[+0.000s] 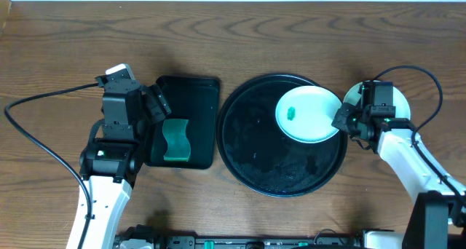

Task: Clean dirty plates on tray and stack at the side
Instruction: 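Slide the plate with the right gripper toward the round tray's center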

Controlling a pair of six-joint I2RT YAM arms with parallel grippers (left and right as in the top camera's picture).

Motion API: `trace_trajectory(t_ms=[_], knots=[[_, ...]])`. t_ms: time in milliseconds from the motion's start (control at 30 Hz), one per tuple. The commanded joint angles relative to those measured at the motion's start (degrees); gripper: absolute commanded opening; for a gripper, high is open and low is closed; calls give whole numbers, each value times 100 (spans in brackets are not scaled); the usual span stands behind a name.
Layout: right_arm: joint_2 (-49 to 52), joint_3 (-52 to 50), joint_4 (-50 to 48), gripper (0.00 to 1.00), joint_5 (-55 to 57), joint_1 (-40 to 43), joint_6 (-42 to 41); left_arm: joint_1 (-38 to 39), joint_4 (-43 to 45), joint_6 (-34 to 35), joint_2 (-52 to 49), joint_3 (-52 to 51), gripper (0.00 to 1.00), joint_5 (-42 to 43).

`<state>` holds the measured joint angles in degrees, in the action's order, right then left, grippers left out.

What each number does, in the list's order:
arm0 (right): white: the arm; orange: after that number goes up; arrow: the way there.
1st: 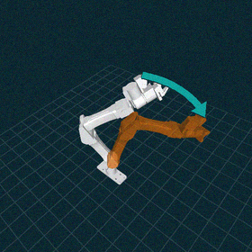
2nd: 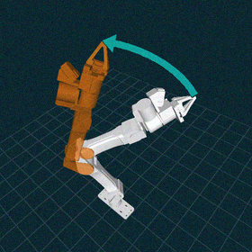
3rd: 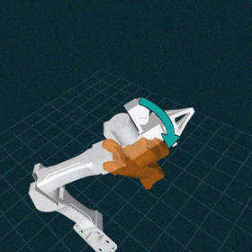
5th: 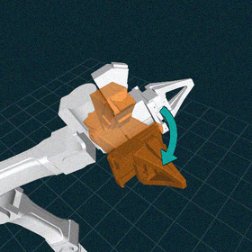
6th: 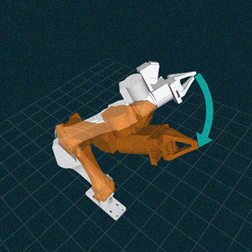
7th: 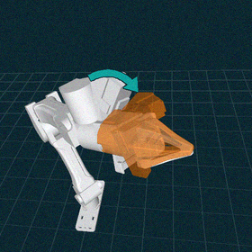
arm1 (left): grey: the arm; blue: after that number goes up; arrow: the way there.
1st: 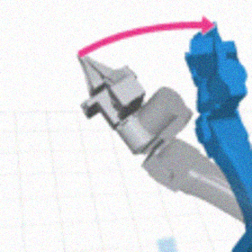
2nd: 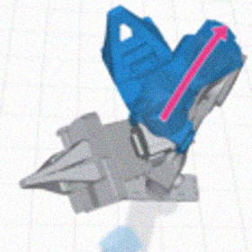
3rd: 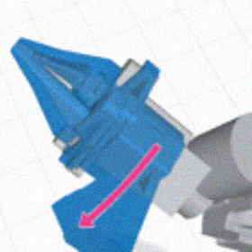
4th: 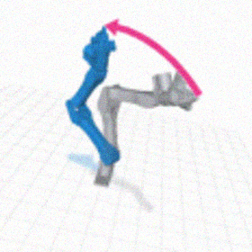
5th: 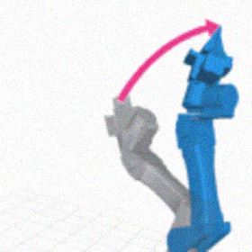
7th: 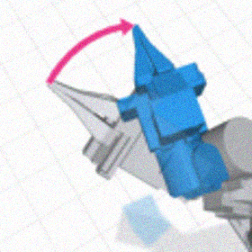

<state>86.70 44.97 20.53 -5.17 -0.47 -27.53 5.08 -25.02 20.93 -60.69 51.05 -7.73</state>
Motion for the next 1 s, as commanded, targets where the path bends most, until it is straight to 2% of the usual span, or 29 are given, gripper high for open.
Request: trace_trajectory(t_ms=[0, 333, 533, 767, 867, 967], knots=[[144, -33, -66, 1, -315, -76, -140, -20, 22, -35, 2, 94, 82, -90], [254, -48, -15, 1, -387, -485, -133, -20, 22, -35, 2, 94, 82, -90], [258, -48, -42, 1, 267, -911, -138, -20, 22, -33, 2, 94, 82, -90], [258, -48, -63, 1, 339, -977, -138, -20, 22, -33, 2, 94, 82, -90], [258, -52, -63, 6, 339, -977, -138, -20, 22, -35, 2, 94, 82, -90], [258, -55, -63, 20, 341, -977, -131, -20, 22, -35, 2, 94, 82, -90]])
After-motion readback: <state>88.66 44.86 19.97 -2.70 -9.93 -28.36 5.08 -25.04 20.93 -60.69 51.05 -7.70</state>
